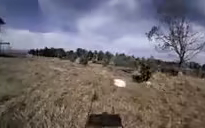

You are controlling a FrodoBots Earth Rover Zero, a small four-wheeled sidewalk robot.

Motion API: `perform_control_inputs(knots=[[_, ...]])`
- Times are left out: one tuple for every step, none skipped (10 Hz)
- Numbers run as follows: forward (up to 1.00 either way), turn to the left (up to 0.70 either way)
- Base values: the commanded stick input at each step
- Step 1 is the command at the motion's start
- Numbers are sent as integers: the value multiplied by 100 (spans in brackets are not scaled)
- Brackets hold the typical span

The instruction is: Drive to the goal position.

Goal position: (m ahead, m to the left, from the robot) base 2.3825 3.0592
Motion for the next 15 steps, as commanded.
perform_control_inputs(knots=[[70, 0], [70, 0], [70, 27], [70, 27], [70, 27], [70, 27], [70, 27], [70, 22], [70, 6], [70, 0], [70, 0], [70, 0], [70, 0], [70, 0], [70, 0]])
